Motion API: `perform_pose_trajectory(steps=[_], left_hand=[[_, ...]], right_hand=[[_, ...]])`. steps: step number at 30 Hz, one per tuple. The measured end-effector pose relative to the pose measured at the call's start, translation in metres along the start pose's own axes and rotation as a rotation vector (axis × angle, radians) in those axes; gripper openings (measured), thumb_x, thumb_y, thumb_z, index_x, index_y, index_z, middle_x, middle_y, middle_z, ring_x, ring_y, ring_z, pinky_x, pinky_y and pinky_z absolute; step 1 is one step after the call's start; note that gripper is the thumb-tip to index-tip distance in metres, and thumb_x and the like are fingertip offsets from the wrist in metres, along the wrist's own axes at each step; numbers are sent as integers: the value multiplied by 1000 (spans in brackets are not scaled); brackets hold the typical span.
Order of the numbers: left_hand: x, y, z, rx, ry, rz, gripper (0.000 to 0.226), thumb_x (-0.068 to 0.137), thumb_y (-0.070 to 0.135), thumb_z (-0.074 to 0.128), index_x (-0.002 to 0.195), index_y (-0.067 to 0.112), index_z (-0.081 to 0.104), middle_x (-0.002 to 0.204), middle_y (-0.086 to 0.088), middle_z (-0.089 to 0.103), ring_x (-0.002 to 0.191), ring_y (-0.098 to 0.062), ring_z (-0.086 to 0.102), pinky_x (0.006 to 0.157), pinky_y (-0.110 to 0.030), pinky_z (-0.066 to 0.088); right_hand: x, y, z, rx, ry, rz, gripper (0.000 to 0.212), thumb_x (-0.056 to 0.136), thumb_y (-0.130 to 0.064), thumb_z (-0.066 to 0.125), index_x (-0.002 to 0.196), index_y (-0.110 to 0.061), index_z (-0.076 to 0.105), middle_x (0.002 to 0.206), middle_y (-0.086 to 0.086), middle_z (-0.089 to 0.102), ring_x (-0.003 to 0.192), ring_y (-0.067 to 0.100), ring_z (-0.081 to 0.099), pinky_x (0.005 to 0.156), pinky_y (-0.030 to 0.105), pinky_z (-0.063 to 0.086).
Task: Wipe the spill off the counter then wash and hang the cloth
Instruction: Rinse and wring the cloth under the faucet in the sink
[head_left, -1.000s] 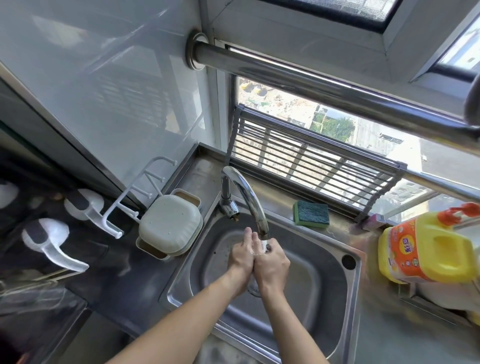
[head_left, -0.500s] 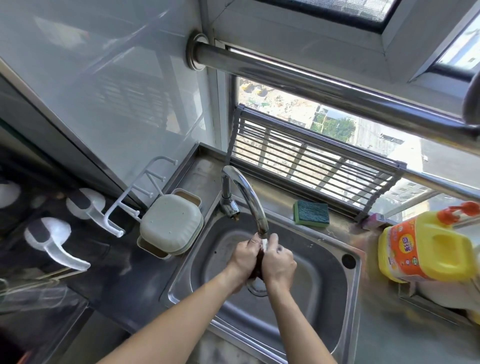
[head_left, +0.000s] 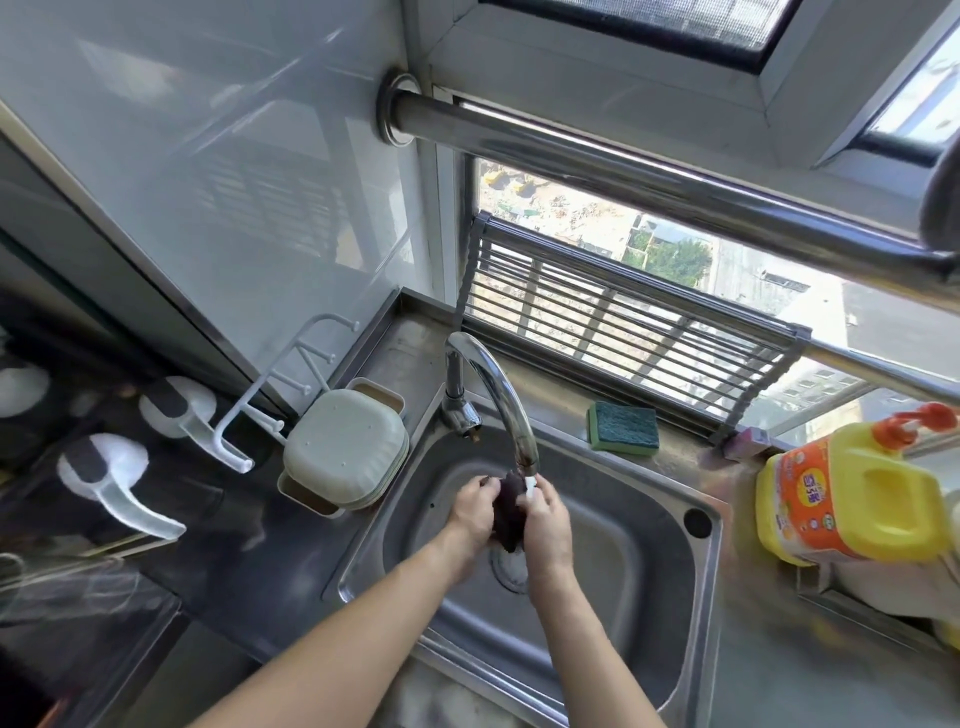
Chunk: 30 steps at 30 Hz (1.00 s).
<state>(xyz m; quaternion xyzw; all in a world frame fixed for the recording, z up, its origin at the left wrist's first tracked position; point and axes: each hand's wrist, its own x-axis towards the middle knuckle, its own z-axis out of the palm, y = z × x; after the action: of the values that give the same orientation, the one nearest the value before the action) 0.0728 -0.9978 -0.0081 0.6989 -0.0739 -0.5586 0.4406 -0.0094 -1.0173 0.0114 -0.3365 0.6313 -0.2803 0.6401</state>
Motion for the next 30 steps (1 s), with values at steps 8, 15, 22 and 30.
perform_pose_trajectory(steps=[8, 15, 22, 30], left_hand=[[-15, 11, 18, -4, 39, -8, 69, 104, 61, 29, 81, 18, 77, 82, 3, 77, 82, -15, 72, 87, -29, 55], [-6, 4, 14, -64, 42, 21, 62, 97, 64, 49, 84, 12, 79, 83, -1, 79, 80, -20, 75, 80, -34, 58], [0, -2, 4, -61, -106, 35, 48, 100, 50, 50, 81, 14, 75, 86, -10, 76, 79, -27, 71, 76, -37, 56], [7, -11, -17, 92, 107, 79, 29, 101, 51, 51, 94, 23, 54, 98, -7, 68, 97, -31, 67, 89, -49, 59]], right_hand=[[-6, 12, 2, -424, 253, -325, 36, 89, -55, 67, 77, -25, 52, 77, -3, 66, 74, 20, 64, 67, 37, 49], [-11, 5, 4, -587, 296, -331, 37, 96, -49, 57, 80, -17, 67, 75, 10, 72, 74, 36, 68, 64, 36, 47], [-12, -10, 2, -360, 237, -27, 47, 100, -47, 48, 88, -10, 73, 96, 18, 75, 95, 40, 67, 80, 39, 48], [2, -20, -15, 185, 174, 275, 49, 103, -35, 31, 85, -11, 70, 86, 19, 70, 71, 31, 63, 70, 41, 57]])
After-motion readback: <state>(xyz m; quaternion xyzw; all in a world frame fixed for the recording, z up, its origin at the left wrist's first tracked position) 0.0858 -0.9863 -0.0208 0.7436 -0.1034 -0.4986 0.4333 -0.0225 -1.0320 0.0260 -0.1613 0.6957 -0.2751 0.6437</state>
